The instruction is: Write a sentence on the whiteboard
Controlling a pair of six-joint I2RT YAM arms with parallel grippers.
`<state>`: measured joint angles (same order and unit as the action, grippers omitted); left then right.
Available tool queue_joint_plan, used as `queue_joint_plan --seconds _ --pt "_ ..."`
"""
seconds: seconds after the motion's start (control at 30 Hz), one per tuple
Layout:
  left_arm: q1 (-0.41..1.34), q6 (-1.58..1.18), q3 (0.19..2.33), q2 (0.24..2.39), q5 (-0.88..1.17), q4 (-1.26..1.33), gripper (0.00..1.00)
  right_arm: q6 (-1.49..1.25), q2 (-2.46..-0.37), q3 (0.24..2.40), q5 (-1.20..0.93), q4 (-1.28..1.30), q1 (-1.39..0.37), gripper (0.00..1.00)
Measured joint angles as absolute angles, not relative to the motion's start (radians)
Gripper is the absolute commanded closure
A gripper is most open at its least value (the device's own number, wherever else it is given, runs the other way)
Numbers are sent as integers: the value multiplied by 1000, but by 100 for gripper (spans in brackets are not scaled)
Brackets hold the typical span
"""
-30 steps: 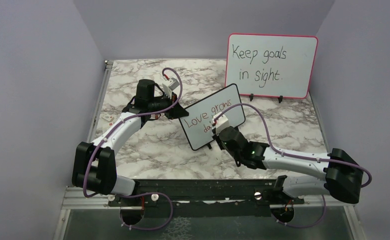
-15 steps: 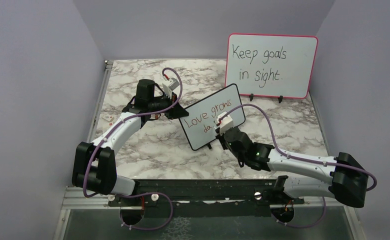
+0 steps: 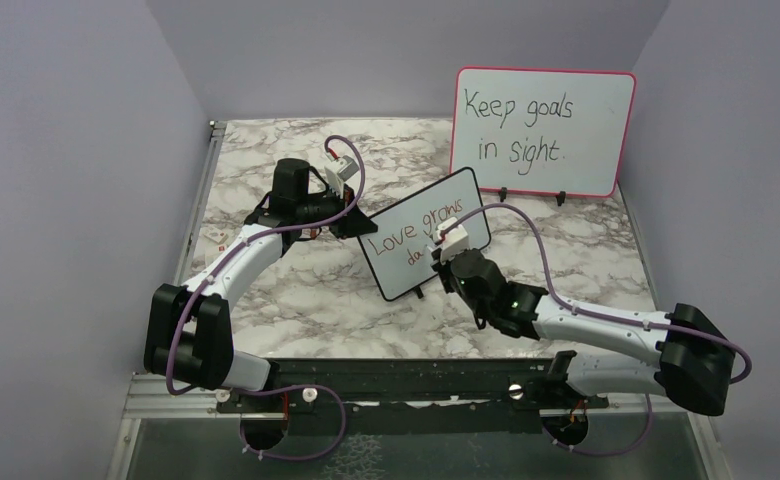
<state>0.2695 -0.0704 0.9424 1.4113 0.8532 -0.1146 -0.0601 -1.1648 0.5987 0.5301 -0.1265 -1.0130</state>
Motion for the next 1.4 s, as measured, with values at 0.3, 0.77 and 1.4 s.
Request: queue_joint_plan --seconds 0.3,0.77,1.4 --pt "270 -70 942 1411 853 -115 100 -59 -1180 599 503 -142 -1006 99" --pt "270 -70 948 1415 853 -121 100 -51 -1190 599 459 -163 -1006 99" --pt "268 -70 950 1418 852 -122 100 -69 -1165 591 450 -154 -988 100"
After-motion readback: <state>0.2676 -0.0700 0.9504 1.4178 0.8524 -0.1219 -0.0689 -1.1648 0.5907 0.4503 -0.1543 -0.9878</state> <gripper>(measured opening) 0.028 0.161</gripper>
